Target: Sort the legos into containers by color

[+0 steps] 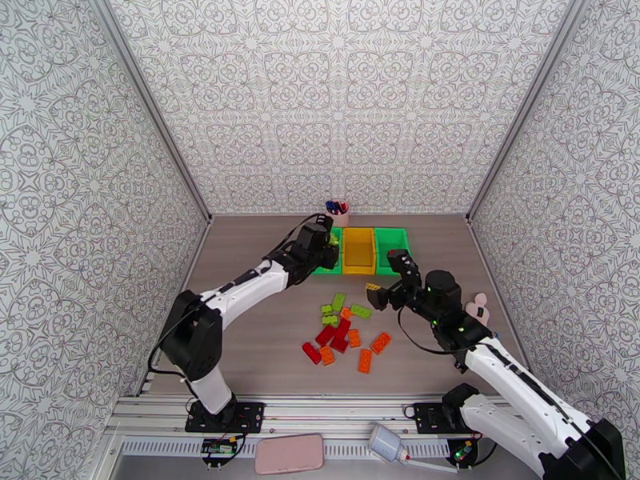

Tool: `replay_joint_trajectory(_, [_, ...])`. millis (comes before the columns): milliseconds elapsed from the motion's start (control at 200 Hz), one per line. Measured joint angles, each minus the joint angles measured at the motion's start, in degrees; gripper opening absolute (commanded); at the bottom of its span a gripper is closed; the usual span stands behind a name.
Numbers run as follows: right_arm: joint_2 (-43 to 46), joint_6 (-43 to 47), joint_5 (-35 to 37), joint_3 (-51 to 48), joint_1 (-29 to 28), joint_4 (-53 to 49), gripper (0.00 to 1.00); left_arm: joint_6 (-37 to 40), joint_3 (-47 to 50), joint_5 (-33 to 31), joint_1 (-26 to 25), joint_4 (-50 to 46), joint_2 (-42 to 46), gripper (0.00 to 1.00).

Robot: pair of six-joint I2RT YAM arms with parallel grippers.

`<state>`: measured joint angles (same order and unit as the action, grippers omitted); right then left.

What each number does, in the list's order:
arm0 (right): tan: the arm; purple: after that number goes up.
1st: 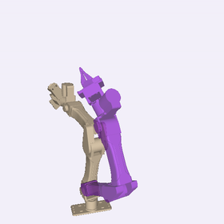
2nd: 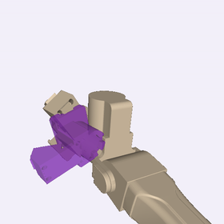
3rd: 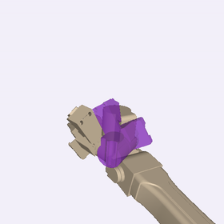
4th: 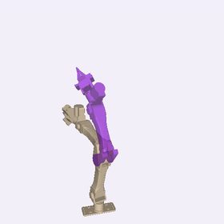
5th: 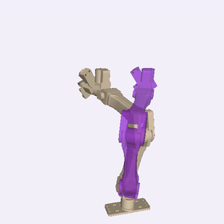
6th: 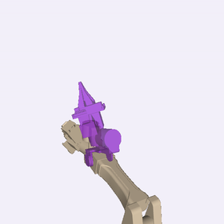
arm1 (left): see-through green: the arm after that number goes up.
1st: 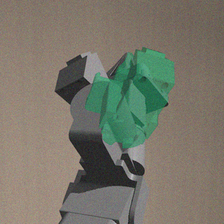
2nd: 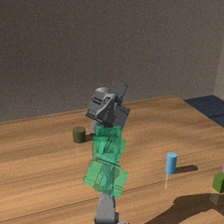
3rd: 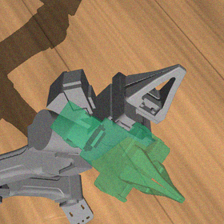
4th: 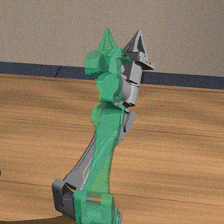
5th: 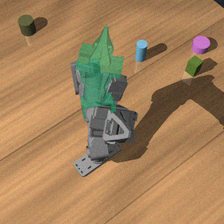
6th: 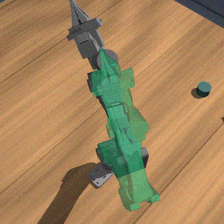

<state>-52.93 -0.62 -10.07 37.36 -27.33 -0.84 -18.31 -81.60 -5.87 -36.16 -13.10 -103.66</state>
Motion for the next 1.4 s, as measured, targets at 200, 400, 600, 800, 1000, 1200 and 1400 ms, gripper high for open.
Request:
replay_joint_trajectory(200, [0.0, -0.1, 1.4, -0.7, 0.0, 0.4, 1.00, -4.8, -13.0, 0.8, -1.2, 0.3, -11.9, 0.29])
replay_joint_trajectory(400, [0.1, -0.2, 2.2, -0.7, 0.0, 0.4, 1.00, -7.2, -21.4, 1.2, -1.5, -0.1, -20.2, 0.29])
replay_joint_trajectory(600, [0.2, -0.2, 2.6, -0.7, 0.0, 0.4, 1.00, -7.2, -27.5, 1.1, -1.5, -1.0, -25.6, 0.31])
replay_joint_trajectory(800, [1.7, -0.2, 3.5, -0.7, 0.0, 0.2, 1.00, -7.3, -29.9, 1.1, -1.5, -1.8, -28.5, 0.34])
replay_joint_trajectory(1000, [3.5, -0.2, 4.3, -0.7, 0.0, -1.4, 1.00, -7.7, -33.2, 1.1, -1.5, -1.9, -31.1, 0.45])
replay_joint_trajectory(1200, [5.5, -1.2, 6.5, -0.7, 0.0, -2.7, 0.99, -7.8, -33.2, 1.1, -1.6, -2.1, -31.2, 0.61])
replay_joint_trajectory(1400, [5.6, -5.4, 10.7, -0.7, 0.0, -7.1, 0.98, -5.2, -30.0, 1.1, -2.1, -1.4, -27.7, 0.83])
